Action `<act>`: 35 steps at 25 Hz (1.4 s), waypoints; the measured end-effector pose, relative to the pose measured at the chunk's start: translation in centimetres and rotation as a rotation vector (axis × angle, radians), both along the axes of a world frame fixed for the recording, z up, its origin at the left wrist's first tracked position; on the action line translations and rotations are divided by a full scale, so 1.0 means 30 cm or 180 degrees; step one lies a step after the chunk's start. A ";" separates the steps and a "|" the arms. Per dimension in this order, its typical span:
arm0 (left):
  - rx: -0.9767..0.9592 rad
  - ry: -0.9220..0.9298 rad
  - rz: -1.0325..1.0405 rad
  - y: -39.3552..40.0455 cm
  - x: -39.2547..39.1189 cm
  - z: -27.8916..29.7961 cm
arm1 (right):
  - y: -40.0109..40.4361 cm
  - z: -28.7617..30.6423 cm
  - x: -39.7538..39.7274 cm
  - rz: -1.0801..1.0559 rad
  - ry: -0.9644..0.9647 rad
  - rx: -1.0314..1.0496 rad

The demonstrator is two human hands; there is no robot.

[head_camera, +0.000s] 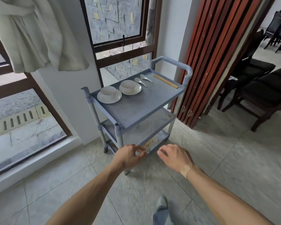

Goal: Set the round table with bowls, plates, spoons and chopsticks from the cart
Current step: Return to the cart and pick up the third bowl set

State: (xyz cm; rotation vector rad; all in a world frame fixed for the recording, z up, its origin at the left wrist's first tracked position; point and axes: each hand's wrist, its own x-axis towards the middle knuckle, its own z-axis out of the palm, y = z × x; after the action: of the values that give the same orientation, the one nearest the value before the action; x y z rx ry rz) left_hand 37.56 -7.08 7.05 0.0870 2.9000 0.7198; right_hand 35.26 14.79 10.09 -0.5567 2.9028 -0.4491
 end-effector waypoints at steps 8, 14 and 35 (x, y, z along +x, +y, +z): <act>-0.0049 -0.0052 0.0286 -0.018 -0.507 -0.002 | -0.015 -0.032 -0.574 0.0268 0.0063 -0.0061; 0.0140 -0.0168 0.0723 -0.058 -0.814 0.014 | -0.054 -0.011 -0.951 0.0557 0.0014 -0.0121; 0.0940 -0.0511 0.2988 -0.586 -1.115 -0.188 | -0.841 -0.238 -1.530 0.1529 -0.0560 0.0209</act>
State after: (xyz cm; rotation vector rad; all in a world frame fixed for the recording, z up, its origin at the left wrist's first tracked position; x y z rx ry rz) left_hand 4.09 -24.67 1.41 -1.2884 2.5381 1.1856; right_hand -10.65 -10.44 2.96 -1.1019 2.4897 -0.3117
